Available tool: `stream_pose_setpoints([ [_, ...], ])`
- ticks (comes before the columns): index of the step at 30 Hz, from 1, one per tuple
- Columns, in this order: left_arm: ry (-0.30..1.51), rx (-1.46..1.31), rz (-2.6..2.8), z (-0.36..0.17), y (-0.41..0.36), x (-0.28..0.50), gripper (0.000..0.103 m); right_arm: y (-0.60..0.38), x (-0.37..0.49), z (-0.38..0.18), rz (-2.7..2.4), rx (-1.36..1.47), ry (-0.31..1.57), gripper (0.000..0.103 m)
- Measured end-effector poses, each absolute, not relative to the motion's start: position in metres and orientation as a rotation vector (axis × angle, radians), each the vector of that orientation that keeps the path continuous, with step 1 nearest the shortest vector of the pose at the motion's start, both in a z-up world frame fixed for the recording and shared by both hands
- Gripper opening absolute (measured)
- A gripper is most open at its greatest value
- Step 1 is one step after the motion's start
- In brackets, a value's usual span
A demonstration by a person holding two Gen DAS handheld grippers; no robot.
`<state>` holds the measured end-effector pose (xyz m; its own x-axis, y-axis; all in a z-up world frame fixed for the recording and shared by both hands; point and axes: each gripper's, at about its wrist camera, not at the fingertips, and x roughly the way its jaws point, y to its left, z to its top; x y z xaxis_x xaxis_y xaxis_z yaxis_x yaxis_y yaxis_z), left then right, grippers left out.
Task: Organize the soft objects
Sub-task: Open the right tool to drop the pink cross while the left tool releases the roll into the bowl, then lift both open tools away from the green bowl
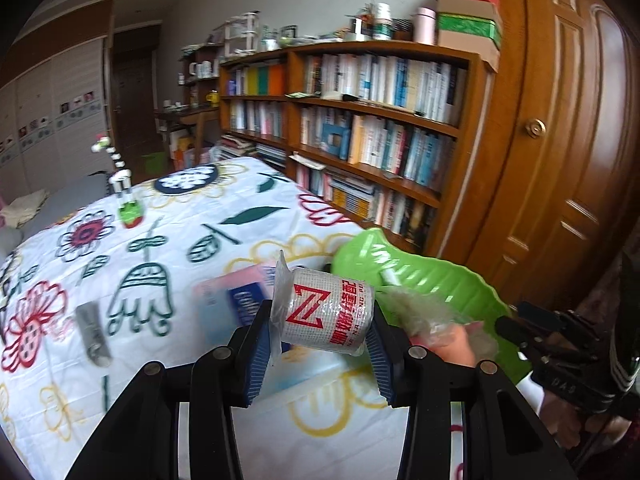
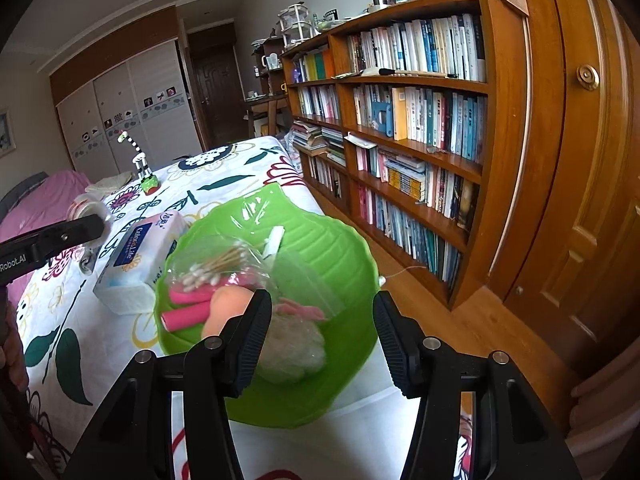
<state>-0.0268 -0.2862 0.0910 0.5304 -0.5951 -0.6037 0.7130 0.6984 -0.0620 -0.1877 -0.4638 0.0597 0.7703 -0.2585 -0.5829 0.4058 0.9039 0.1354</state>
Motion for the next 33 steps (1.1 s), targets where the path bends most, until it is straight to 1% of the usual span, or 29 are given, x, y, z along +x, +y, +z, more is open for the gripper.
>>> stream_pose_setpoints([
  [10, 0.654, 0.265, -0.898, 0.086, -0.337, -0.037, 0.047, -0.467, -0.19, 0.056, -0.361, 0.255, 0.578, 0.054],
  [18, 0.721, 0.267, -1.009, 0.077, -0.37, -0.036, 0.047, -0.476, -0.192, 0.053, -0.37, 0.289, 0.58, 0.054],
  [19, 0.724, 0.272, -1.021, 0.076, -0.373, -0.036, 0.048, -0.476, -0.192, 0.052, -0.369, 0.289, 0.581, 0.054],
  [20, 0.729, 0.278, -1.042, 0.075, -0.378, -0.037, 0.058, -0.476, -0.192, 0.052, -0.37, 0.289, 0.581, 0.054],
  [21, 0.733, 0.28, -1.056, 0.074, -0.38, -0.037, 0.068, -0.477, -0.192, 0.052, -0.369, 0.29, 0.581, 0.054],
  [22, 0.735, 0.279, -1.064, 0.073, -0.382, -0.038, 0.091, -0.476, -0.192, 0.052, -0.37, 0.291, 0.581, 0.054],
  [23, 0.725, 0.267, -1.065, 0.073, -0.381, -0.037, 0.097, -0.477, -0.193, 0.051, -0.373, 0.293, 0.58, 0.054],
  [33, 0.732, 0.258, -1.014, 0.071, -0.377, -0.031, 0.097, -0.483, -0.193, 0.049, -0.387, 0.304, 0.584, 0.054],
])
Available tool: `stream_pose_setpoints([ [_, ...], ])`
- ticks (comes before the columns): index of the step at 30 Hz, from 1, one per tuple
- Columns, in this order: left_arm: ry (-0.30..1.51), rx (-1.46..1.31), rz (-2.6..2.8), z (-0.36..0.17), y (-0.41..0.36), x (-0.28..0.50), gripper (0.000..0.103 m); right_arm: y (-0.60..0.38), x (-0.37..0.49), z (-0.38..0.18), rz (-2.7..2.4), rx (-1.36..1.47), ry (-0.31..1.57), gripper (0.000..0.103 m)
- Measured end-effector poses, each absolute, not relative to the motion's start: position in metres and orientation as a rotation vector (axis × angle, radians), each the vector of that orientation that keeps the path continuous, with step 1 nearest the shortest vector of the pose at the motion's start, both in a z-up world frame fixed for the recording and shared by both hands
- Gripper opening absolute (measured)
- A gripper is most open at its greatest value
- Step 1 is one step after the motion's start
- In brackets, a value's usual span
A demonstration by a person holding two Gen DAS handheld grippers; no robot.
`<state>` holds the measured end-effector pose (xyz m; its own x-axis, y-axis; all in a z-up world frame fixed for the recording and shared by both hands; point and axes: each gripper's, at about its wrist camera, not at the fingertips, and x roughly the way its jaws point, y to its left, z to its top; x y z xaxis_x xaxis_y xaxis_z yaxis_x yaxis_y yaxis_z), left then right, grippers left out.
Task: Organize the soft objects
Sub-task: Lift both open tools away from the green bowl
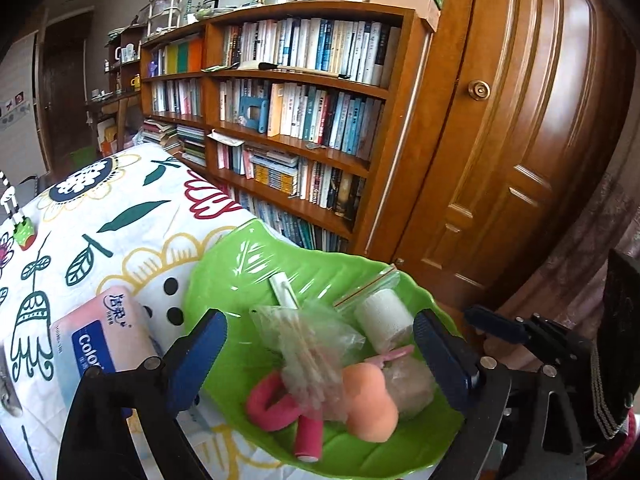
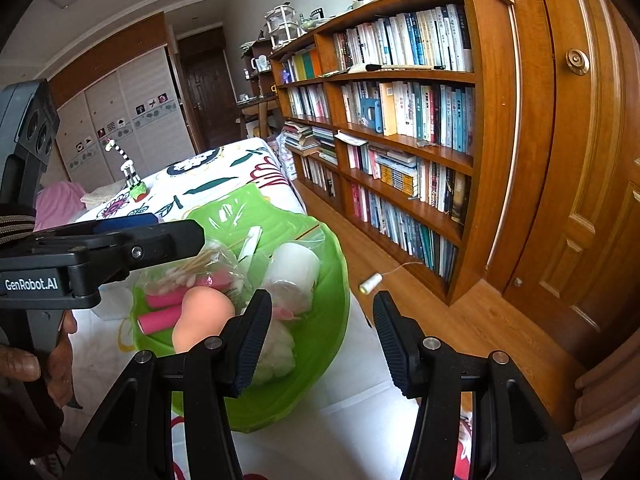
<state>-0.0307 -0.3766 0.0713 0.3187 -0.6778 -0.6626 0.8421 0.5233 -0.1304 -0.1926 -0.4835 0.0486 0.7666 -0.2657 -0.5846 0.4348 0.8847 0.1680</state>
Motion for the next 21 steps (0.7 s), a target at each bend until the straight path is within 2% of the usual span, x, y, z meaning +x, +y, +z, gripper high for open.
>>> stream_pose_setpoints([
  [4, 0.724, 0.266, -0.989, 0.072, -0.372, -0.031, 0.097, -0.483, -0.193, 0.049, -0.39, 0.302, 0.581, 0.054],
  [8, 0.712, 0.266, -0.964, 0.073, -0.367, -0.031, 0.102, -0.481, -0.192, 0.051, -0.391, 0.3, 0.574, 0.054],
  [21, 0.683, 0.297, -0.89, 0.081, -0.351, -0.029, 0.103, -0.473, -0.186, 0.057, -0.374, 0.304, 0.57, 0.054],
])
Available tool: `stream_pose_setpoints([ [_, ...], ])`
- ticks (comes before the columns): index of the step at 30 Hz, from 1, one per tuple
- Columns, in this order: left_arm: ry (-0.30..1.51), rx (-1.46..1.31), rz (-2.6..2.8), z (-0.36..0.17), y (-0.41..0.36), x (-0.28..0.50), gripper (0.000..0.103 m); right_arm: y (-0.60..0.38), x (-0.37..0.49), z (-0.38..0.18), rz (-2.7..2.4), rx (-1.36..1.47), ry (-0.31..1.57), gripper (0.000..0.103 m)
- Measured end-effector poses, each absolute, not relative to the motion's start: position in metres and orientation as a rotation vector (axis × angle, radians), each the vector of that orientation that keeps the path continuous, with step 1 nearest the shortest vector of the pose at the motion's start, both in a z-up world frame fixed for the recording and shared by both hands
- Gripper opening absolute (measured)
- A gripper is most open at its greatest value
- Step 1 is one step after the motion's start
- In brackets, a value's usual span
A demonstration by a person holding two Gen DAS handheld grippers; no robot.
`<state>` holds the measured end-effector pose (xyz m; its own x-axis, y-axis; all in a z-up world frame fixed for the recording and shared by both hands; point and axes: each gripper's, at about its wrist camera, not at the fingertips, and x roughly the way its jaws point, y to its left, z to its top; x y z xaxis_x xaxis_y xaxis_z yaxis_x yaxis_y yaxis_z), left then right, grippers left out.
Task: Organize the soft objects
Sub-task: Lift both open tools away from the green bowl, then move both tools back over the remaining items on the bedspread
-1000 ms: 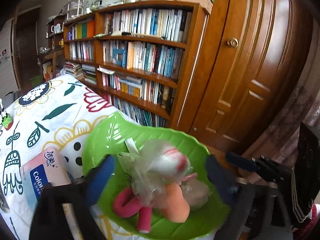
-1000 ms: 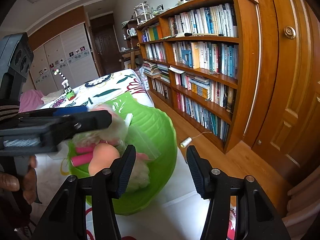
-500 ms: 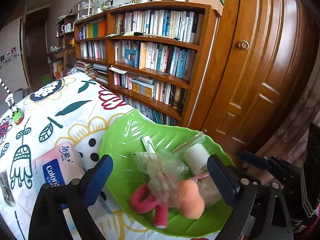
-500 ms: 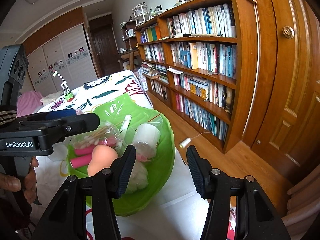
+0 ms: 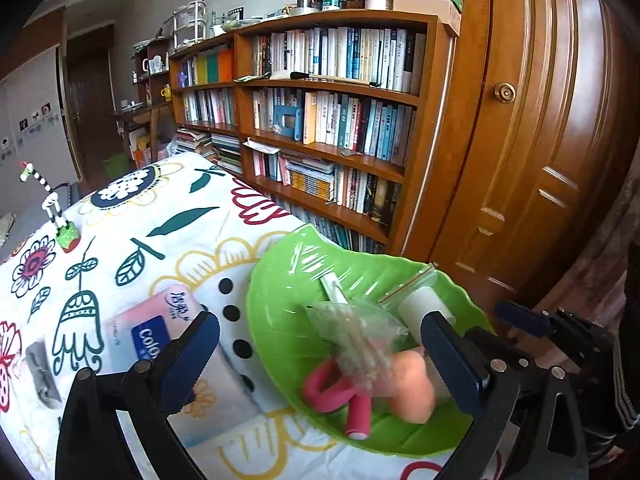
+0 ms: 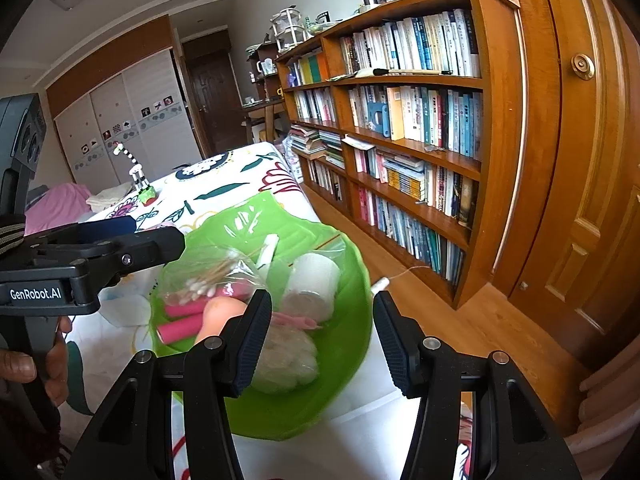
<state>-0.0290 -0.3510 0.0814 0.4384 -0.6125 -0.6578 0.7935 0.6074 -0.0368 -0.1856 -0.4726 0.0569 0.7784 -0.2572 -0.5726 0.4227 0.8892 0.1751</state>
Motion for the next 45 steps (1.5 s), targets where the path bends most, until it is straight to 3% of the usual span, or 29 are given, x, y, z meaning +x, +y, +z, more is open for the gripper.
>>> stream_pose_setpoints([
  [28, 0.676, 0.196, -0.752, 0.085, -0.279, -0.001, 0.103, -0.434, -0.143, 0.081, -0.28, 0.295, 0.536, 0.055],
  [45, 0.715, 0.08, -0.542, 0.076, -0.186, 0.043, 0.103, -0.379, -0.09, 0.092, -0.135, 0.268, 0.524, 0.055],
])
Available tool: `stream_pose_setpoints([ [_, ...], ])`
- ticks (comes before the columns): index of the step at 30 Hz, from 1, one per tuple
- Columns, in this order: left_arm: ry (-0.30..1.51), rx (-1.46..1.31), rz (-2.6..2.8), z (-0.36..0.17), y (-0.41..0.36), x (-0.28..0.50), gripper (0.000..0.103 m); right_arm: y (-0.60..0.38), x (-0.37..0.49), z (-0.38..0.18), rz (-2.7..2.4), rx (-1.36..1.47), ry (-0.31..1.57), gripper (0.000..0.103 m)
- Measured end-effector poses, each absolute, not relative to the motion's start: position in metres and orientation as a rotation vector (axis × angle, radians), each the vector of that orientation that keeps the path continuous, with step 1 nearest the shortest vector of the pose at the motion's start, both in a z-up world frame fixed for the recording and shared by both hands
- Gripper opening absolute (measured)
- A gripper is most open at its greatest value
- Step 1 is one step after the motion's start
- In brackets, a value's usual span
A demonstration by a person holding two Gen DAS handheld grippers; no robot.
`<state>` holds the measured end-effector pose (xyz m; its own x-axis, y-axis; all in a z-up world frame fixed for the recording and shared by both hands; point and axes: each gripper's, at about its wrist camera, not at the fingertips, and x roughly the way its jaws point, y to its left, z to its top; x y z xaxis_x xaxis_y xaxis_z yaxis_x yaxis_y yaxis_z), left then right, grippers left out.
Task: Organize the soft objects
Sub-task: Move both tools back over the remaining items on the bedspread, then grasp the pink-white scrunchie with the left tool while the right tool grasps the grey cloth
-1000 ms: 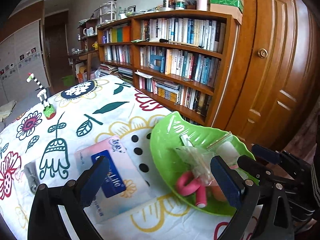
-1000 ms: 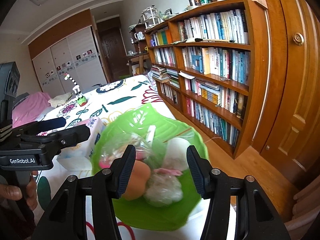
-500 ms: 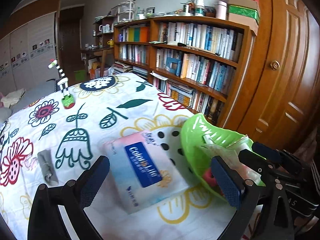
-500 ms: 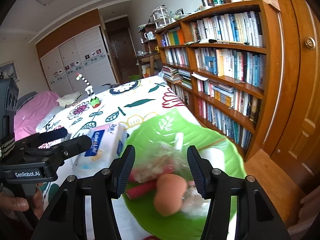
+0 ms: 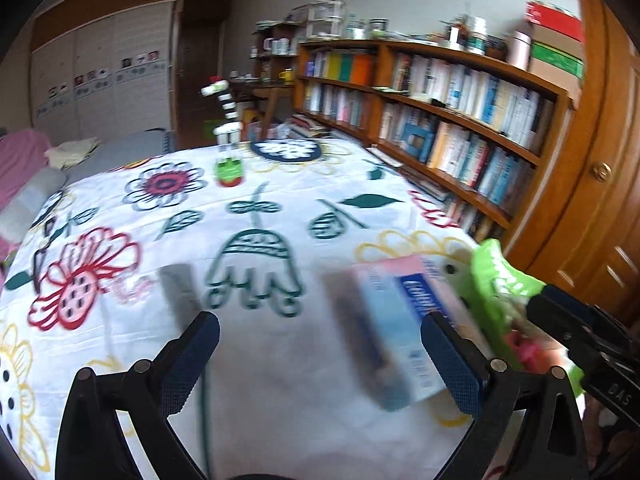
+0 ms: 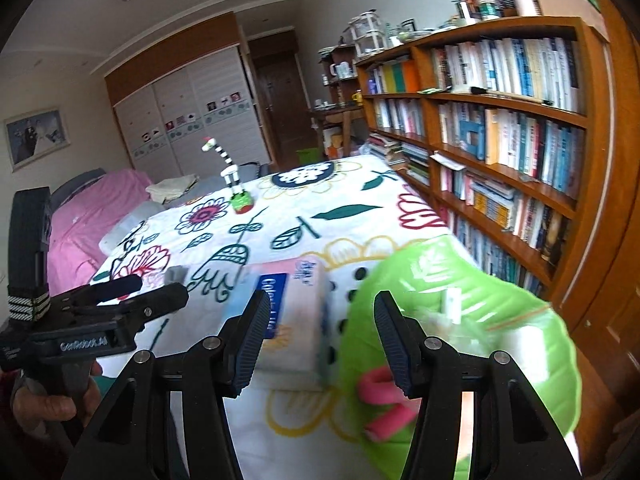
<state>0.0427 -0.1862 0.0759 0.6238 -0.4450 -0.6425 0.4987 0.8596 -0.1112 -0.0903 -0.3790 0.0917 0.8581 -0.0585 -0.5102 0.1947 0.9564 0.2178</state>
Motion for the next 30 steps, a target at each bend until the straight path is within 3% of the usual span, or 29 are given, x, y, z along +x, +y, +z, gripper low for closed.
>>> stream_pose_setpoints([
  [15, 0.77, 0.049, -0.321, 0.054, -0.099, 0.102, 0.103, -0.32, -0.05, 0.093, 0.002, 0.209, 0.558, 0.055],
  [27, 0.814, 0.094, -0.262, 0.032, -0.075, 0.156, 0.102, -0.274, -0.021, 0.095, 0.105, 0.126, 0.587, 0.055],
  [30, 0.827, 0.119, -0.248, 0.026, -0.076, 0.166, 0.096, -0.264, -0.012, 0.091, 0.124, 0.114, 0.606, 0.055],
])
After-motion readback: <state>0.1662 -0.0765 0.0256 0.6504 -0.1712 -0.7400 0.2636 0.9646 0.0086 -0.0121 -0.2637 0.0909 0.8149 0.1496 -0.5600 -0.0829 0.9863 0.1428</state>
